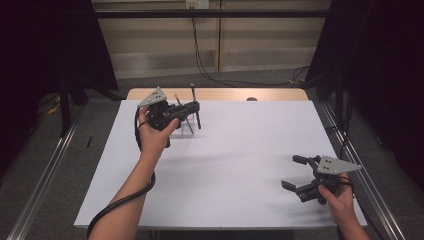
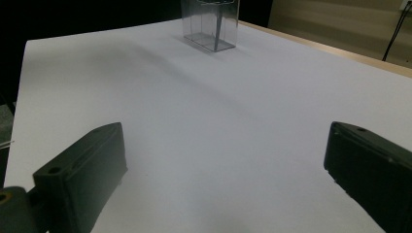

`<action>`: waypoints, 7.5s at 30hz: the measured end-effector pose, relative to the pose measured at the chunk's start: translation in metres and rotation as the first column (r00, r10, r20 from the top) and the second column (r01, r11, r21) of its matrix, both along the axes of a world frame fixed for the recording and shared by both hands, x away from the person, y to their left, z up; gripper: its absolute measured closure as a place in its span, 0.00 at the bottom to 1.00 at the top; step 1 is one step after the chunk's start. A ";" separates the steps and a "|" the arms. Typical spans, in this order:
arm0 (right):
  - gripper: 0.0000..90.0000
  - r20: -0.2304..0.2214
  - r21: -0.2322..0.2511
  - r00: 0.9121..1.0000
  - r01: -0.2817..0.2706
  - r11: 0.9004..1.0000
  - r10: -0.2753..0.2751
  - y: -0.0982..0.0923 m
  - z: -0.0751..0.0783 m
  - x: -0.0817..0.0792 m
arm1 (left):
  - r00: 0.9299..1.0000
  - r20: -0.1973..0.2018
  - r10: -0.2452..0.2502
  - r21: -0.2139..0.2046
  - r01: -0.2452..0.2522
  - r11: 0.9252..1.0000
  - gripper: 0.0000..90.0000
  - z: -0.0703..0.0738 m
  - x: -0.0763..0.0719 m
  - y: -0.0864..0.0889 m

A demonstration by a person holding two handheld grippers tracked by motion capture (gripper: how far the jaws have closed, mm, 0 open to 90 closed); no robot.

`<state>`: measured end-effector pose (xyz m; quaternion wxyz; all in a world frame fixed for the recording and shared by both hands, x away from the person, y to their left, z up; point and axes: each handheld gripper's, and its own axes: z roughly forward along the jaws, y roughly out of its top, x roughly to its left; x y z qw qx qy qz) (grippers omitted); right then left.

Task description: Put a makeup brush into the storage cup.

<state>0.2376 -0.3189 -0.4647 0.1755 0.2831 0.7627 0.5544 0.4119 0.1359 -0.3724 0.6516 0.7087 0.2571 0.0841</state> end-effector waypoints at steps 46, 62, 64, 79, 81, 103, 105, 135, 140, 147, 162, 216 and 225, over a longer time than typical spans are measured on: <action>0.01 -0.001 -0.008 1.000 -0.007 1.000 0.007 0.001 0.000 0.000 | 0.987 0.025 0.157 0.009 -0.157 0.988 0.93 0.005 0.028 0.018; 0.01 0.000 -0.009 1.000 -0.010 1.000 0.010 0.000 -0.001 0.000 | 0.978 0.031 0.204 0.037 -0.205 0.978 0.93 -0.007 0.039 0.016; 0.01 0.001 -0.012 1.000 -0.009 1.000 0.009 0.000 -0.001 0.000 | 0.976 0.043 0.214 0.052 -0.217 0.975 0.93 -0.008 0.041 0.017; 0.01 0.001 -0.009 1.000 -0.014 1.000 0.014 0.000 -0.001 0.001 | 0.970 0.048 0.236 0.082 -0.240 0.967 0.93 -0.017 0.045 0.015; 0.01 0.001 -0.012 1.000 -0.013 1.000 0.013 0.000 -0.001 0.001 | 0.970 0.044 0.239 0.080 -0.242 0.967 0.93 -0.018 0.046 0.015; 0.01 0.003 -0.011 1.000 -0.018 1.000 0.018 0.000 -0.001 0.001 | 0.964 0.039 0.264 0.104 -0.267 0.958 0.93 -0.031 0.049 0.017; 0.01 0.003 -0.010 1.000 -0.017 1.000 0.017 0.000 -0.001 0.001 | 0.964 0.041 0.262 0.108 -0.265 0.958 0.93 -0.032 0.049 0.018; 0.01 0.000 -0.014 1.000 -0.018 1.000 0.018 0.000 -0.001 0.001 | 0.967 0.009 0.255 0.114 -0.255 0.960 0.93 -0.046 0.046 0.018; 0.01 -0.001 -0.014 1.000 -0.021 1.000 0.021 0.001 -0.001 0.001 | 0.967 -0.001 0.254 0.110 -0.252 0.961 0.93 -0.049 0.045 0.017; 0.01 0.000 -0.015 1.000 -0.026 1.000 0.026 0.001 -0.001 0.001 | 0.968 -0.012 0.251 0.111 -0.249 0.962 0.93 -0.052 0.045 0.018; 0.01 0.000 -0.017 1.000 -0.022 1.000 0.022 0.001 -0.001 -0.002 | 0.975 -0.036 0.220 0.042 -0.218 0.975 0.61 -0.053 0.037 0.027; 0.01 0.003 -0.020 1.000 -0.019 1.000 0.019 0.003 0.000 -0.005 | 0.994 0.032 0.105 0.043 -0.106 0.993 0.00 -0.055 -0.010 0.048; 0.01 0.000 -0.024 1.000 -0.019 1.000 0.019 0.004 -0.001 -0.004 | 0.996 0.051 0.074 0.067 -0.077 0.995 0.00 -0.055 -0.020 0.051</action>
